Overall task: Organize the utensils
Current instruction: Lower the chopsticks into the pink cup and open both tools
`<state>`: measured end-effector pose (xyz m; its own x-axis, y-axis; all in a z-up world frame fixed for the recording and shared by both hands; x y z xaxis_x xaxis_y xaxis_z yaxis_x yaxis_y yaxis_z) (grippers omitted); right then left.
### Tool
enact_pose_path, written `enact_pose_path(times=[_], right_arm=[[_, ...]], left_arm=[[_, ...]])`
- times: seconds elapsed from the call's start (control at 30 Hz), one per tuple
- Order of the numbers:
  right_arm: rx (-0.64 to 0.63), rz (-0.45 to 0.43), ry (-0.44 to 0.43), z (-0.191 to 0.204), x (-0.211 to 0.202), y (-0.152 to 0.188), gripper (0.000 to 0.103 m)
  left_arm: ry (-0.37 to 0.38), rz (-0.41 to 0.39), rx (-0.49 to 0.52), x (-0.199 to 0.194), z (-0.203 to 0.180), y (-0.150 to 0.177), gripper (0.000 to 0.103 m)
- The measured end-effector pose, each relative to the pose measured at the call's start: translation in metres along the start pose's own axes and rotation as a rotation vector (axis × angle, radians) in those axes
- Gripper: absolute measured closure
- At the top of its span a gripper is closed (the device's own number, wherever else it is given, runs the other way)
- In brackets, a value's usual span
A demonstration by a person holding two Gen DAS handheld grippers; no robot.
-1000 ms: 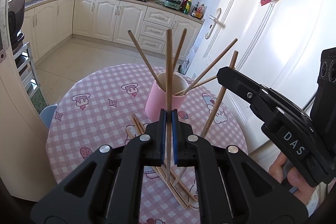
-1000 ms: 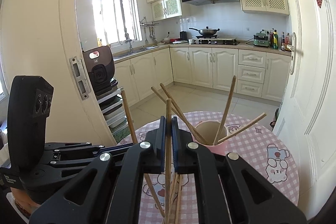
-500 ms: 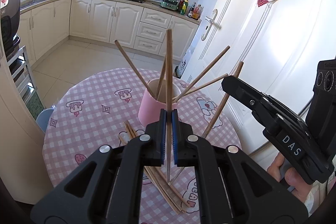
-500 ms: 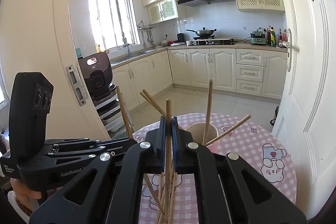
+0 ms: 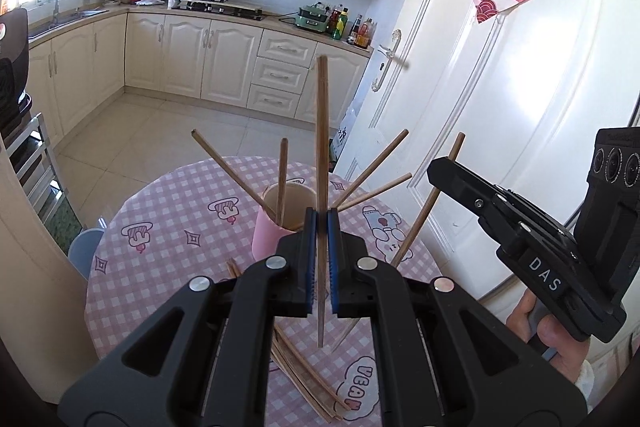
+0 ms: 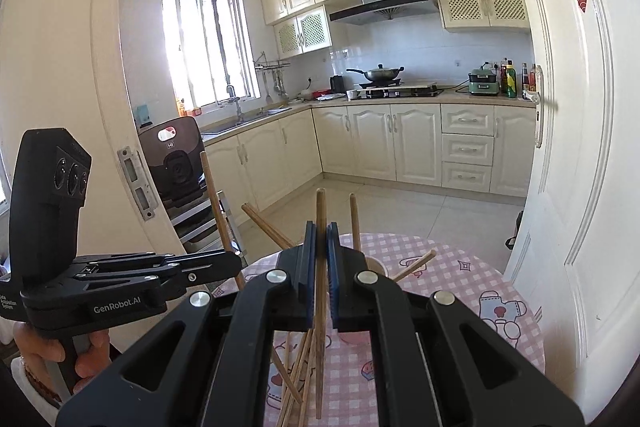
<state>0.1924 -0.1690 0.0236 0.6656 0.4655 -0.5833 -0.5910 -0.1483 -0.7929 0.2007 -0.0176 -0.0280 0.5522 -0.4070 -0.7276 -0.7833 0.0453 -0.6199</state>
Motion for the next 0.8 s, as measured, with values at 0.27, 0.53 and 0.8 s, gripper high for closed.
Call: enact_pose_path(times=[0.27,0.53,0.8], right_arm=[[0.009,-0.036,-0.002,-0.008,-0.015,-0.024,0.099],[-0.005,-0.088,0.014,-0.008,-0.027,-0.050,0.099],[-0.040,-0.189,0.107,-0.005,-0.020,-0.078,0.099]], left_arm=[[0.003,-0.043,0.013,-0.018,-0.003,-0.025,0.097],[0.020,-0.088,0.027,-0.033,-0.007,-0.048,0.097],[-0.039,-0.154,0.024,-0.023,-0.011,-0.071,0.097]])
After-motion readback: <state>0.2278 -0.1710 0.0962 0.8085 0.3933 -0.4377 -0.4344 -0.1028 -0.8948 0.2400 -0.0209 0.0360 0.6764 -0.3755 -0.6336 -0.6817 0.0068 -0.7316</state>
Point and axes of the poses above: each gripper's, at about its wrist camera, not at the fingertips, and x roughly the way its jaws point, z to its left, y to its underside, the point moved 6 cm from there along x, roughly the way its jaws point, and after that the axes turned 15 degrees about z, right-handed, at the moved point
